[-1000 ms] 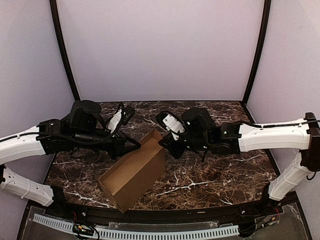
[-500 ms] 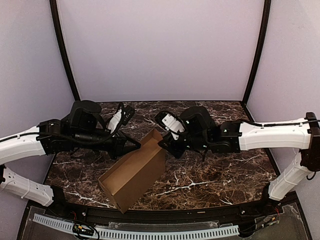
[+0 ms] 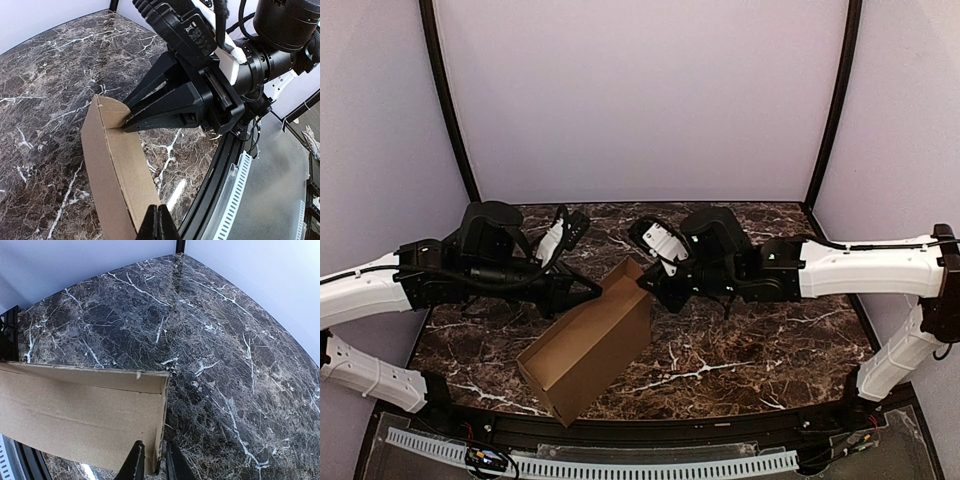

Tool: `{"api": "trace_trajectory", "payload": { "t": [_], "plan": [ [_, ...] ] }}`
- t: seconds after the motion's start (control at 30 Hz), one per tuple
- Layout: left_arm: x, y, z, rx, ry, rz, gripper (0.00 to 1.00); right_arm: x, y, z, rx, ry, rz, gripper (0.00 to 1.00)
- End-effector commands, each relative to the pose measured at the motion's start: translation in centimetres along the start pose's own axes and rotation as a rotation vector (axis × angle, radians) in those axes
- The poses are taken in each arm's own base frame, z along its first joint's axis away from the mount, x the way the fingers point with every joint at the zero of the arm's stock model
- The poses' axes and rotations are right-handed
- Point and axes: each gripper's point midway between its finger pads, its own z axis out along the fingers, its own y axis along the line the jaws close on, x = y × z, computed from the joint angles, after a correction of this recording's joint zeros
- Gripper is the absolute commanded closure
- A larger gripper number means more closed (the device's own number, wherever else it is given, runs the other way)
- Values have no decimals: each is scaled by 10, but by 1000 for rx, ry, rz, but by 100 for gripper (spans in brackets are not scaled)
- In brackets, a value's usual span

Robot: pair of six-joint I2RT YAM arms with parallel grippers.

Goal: Fold the paper box

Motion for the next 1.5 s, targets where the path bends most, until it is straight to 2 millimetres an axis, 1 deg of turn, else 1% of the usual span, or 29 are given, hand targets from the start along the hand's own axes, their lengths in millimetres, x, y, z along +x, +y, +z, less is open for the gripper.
{"api": "trace_trajectory", "payload": {
  "t": [0.0,0.17,0.27,0.47,0.63,0.8,1.13,1.37,1.47],
  "plan": [
    [26,11,6,-33,83,-25,99,-20,-1,-3,-3,-49,-4,89],
    [26,11,6,-34,83,-25,99,-17,5,-2,-36,-43,3,100],
    [27,12,7,-36,85,-26,99,-12,9,0,-54,-31,15,100],
    [27,13,7,-40,84,-24,99,-2,25,3,-109,-19,38,100],
    [27,13,8,-38,85,-24,99,-10,31,-3,-122,-41,49,100],
    [26,13,8,-38,83,-26,99,-21,30,-10,-115,-57,64,100],
    [28,13,9,-41,90,-26,99,-34,20,-19,-60,-64,89,100],
    [28,13,10,-41,91,-25,99,-45,23,-23,-78,-71,114,100],
    [28,13,11,-39,93,-23,99,-45,23,-24,-80,-69,120,100]
  ]
}}
